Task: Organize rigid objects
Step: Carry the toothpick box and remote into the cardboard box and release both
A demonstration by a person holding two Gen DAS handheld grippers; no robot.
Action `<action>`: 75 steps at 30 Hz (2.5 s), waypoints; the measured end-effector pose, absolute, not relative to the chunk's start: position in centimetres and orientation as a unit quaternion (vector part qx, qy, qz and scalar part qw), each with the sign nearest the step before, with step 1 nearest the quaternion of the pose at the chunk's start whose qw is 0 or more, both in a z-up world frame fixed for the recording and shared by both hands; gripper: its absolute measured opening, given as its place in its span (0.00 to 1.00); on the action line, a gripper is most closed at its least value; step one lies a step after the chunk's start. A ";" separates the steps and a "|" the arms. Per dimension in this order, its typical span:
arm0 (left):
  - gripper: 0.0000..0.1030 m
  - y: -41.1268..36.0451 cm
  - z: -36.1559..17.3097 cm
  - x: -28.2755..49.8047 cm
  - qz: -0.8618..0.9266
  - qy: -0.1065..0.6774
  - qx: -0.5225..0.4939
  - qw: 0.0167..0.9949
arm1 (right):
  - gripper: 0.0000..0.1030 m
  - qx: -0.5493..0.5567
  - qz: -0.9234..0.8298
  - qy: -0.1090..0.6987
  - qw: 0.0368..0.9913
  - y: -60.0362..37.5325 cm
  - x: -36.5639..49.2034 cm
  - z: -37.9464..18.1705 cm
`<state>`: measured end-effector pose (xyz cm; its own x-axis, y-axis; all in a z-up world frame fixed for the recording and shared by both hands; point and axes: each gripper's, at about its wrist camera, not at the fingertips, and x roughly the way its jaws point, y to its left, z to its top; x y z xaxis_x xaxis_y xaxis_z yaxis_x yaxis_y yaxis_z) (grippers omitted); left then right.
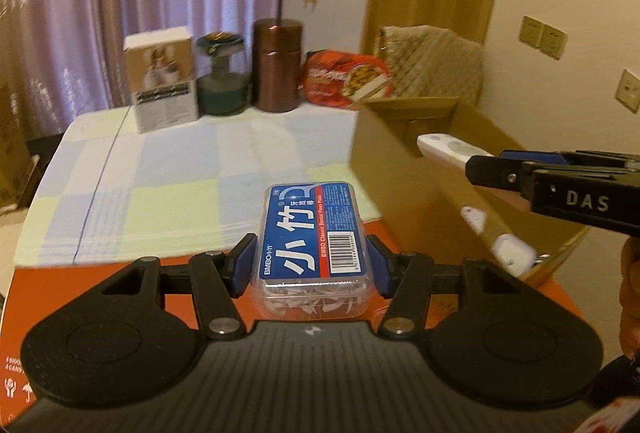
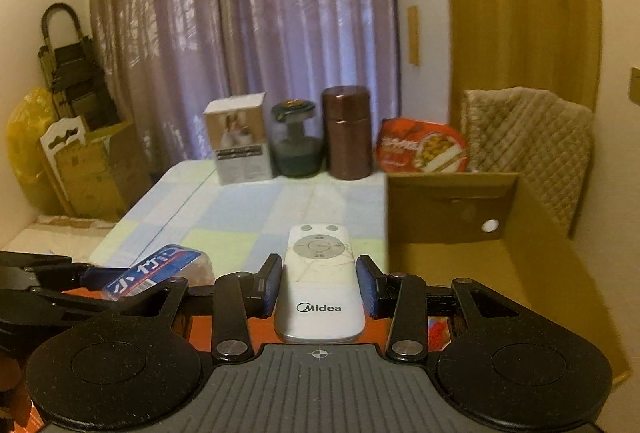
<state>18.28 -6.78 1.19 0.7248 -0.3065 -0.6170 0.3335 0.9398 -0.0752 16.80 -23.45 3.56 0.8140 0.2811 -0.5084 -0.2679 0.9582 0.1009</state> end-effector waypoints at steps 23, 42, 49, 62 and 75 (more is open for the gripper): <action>0.51 -19.9 5.1 17.7 -0.260 0.304 0.057 0.915 | 0.36 0.045 0.047 0.270 0.961 -37.5 14.9 6.1; 0.51 -25.5 1.3 19.0 -0.278 0.341 0.083 0.894 | 0.36 0.066 0.033 0.302 0.950 -41.5 15.7 3.2; 0.51 -26.2 0.4 19.7 -0.277 0.352 0.088 0.890 | 0.36 0.068 0.034 0.311 0.947 -42.1 16.3 2.4; 0.51 -26.9 -1.0 20.8 -0.274 0.367 0.090 0.884 | 0.36 0.071 0.035 0.322 0.944 -42.6 16.8 1.2; 0.51 -27.0 -1.9 21.3 -0.275 0.374 0.084 0.882 | 0.36 0.073 0.036 0.328 0.941 -42.7 16.9 0.5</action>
<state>21.32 -27.01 -1.92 0.5686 -0.4224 -0.7059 0.5485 0.8342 -0.0574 16.94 -42.75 0.46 0.7824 0.1163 -0.6118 -0.0207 0.9867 0.1611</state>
